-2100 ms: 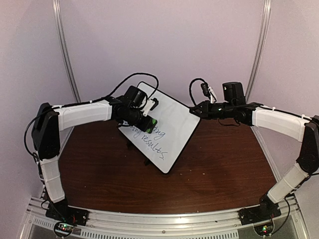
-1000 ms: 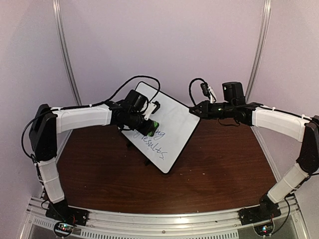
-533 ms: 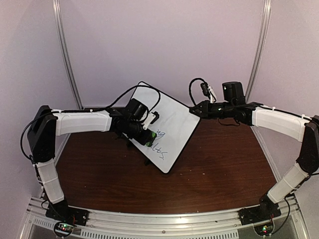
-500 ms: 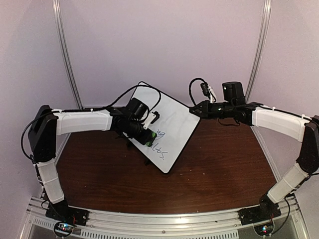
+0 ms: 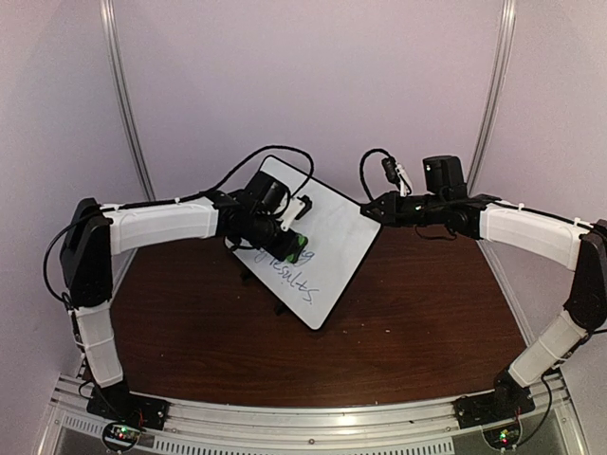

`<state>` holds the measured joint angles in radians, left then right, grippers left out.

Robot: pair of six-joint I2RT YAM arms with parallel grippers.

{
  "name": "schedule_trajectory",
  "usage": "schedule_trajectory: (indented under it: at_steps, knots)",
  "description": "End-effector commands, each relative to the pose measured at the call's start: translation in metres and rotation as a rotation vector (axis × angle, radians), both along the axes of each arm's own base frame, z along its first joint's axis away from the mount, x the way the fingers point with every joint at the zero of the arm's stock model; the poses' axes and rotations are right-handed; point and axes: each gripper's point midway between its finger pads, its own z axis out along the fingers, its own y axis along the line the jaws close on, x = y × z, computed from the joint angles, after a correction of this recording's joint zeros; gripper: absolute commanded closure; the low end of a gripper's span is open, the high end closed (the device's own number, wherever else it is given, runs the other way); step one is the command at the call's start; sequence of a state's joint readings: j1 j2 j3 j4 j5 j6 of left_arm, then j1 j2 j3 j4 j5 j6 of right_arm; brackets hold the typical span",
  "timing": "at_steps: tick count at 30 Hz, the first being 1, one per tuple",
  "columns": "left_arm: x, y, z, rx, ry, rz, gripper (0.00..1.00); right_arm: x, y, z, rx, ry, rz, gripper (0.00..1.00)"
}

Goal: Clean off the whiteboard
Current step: Erase the center of the whiteboard.

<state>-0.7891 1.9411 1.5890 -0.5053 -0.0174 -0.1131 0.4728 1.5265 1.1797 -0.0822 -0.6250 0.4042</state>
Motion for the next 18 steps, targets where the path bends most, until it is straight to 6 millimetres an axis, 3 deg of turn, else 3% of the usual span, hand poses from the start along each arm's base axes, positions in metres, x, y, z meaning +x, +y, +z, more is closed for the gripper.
schedule_trajectory:
  at_steps: [1,5,8,12,18]
  knots:
    - [-0.027,-0.021,-0.034,-0.079,0.052,-0.075,0.94,-0.036,0.036,0.011,0.023,-0.073,0.232,1.00]
    - [-0.057,-0.017,-0.065,-0.047,0.108,-0.113,0.94,-0.036,0.036,0.008,0.023,-0.070,0.234,1.00]
    - [-0.061,-0.018,-0.070,-0.052,0.116,-0.117,0.94,-0.035,0.037,0.006,0.024,-0.067,0.235,1.00]
    - [-0.045,-0.026,-0.058,-0.056,0.065,-0.094,0.94,-0.036,0.038,0.008,0.026,-0.068,0.237,1.00]
    - [0.001,-0.033,-0.013,-0.064,-0.064,-0.024,0.94,-0.038,0.036,0.009,0.023,-0.071,0.235,1.00]
